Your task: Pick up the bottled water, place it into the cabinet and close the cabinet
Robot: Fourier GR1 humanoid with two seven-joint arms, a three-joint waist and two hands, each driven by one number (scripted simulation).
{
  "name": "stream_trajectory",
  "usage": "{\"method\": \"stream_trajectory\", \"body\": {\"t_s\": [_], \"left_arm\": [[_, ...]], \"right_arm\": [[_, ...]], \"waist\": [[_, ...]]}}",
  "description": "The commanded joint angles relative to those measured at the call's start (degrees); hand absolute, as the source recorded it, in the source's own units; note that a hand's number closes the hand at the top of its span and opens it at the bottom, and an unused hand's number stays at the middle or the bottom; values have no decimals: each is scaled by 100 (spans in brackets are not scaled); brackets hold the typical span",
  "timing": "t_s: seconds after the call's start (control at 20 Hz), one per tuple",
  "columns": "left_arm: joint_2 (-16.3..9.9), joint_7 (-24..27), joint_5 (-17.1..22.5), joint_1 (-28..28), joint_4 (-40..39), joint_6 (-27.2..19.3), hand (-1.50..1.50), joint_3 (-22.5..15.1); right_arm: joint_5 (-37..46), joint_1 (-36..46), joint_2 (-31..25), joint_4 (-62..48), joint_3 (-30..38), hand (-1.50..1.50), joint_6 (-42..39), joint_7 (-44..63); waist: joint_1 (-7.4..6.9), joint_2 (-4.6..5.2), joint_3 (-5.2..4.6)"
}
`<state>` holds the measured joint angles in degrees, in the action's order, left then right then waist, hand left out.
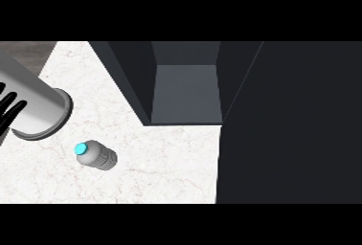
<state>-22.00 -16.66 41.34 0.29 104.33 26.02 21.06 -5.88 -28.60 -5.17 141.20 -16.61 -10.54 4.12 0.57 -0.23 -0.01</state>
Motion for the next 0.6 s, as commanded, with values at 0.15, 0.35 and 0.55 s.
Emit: {"method": "stream_trajectory", "body": {"t_s": [0.15,0.35,0.55], "left_arm": [[125,351,-540,-1,-869,463,-150,-96],[86,528,-833,-198,-1513,568,-150,-60],[51,831,-1131,-310,-2325,970,-150,-153]], "right_arm": [[-129,-774,-234,929,-11,-150,-76,43],[328,-1154,-210,1007,-553,-150,-121,-265],[312,-1454,-377,1303,-578,-150,-125,-350]], "waist": [[16,13,0],[52,9,-3],[88,17,-8]]}}
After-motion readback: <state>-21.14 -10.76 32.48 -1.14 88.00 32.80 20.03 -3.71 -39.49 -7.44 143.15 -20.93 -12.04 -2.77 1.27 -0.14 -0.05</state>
